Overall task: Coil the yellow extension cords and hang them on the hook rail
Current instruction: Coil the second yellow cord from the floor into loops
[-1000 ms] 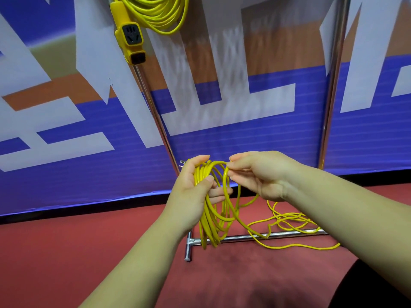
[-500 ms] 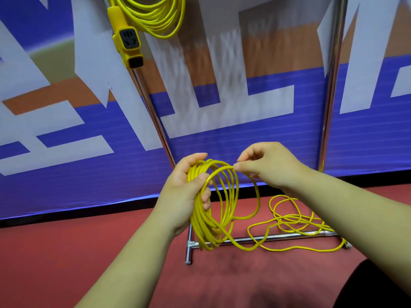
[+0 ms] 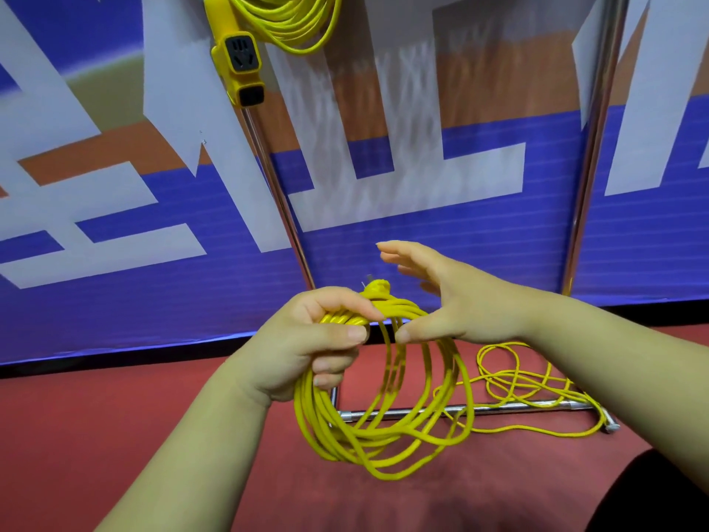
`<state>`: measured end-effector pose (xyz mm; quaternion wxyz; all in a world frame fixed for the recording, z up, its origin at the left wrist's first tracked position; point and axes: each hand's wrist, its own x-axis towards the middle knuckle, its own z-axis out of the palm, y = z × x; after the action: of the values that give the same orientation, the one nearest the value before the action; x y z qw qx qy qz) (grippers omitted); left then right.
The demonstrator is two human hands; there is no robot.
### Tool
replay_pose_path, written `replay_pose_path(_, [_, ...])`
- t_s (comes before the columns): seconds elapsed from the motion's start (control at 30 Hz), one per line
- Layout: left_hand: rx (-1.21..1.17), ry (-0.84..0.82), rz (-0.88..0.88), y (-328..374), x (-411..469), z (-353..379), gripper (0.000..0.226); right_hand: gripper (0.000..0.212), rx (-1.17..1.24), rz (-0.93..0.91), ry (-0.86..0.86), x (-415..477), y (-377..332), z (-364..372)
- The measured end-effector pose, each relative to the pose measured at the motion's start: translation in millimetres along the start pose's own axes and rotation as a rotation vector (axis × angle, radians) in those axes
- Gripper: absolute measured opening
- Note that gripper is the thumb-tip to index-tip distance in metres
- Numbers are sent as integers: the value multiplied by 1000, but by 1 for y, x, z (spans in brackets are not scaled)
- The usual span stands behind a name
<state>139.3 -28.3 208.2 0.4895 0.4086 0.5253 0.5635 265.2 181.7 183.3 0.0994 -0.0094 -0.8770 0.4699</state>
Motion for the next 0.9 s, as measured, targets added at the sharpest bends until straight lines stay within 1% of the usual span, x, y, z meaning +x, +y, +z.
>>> replay_pose_path(0.1, [-76,-63,0,3,-2,-5,29,98,178,7,-76,6,-4,6])
replay_pose_path(0.17, [-120,-84,13,5,-3,-7,27,93,271,14,-88,9,-8,11])
replay_pose_path(0.27, [-183,-127,18,5,-4,-10,22,93,237,11,-51,11,-13,11])
replay_pose_path(0.37, [-193,-148,3,6,-4,-12,20,95,125,-36,-42,8,-19,9])
replay_pose_path(0.4, [-191,-151,1,5,-4,-12,20,95,133,-50,-62,8,-20,8])
replay_pose_path(0.43, [-190,-151,4,5,-4,-11,19,94,191,-59,-97,8,-20,8])
replay_pose_path(0.53, [-179,-131,25,4,-4,-11,20,84,389,-35,-149,8,-19,10])
replay_pose_path(0.63, [-173,-125,41,4,-4,-12,21,72,380,-26,-143,7,-18,10])
replay_pose_path(0.73, [-178,-120,62,4,-4,-13,22,66,337,-38,-155,5,-23,11])
replay_pose_path(0.9, [-147,-80,114,2,-2,-11,30,51,375,-51,-92,3,-27,5])
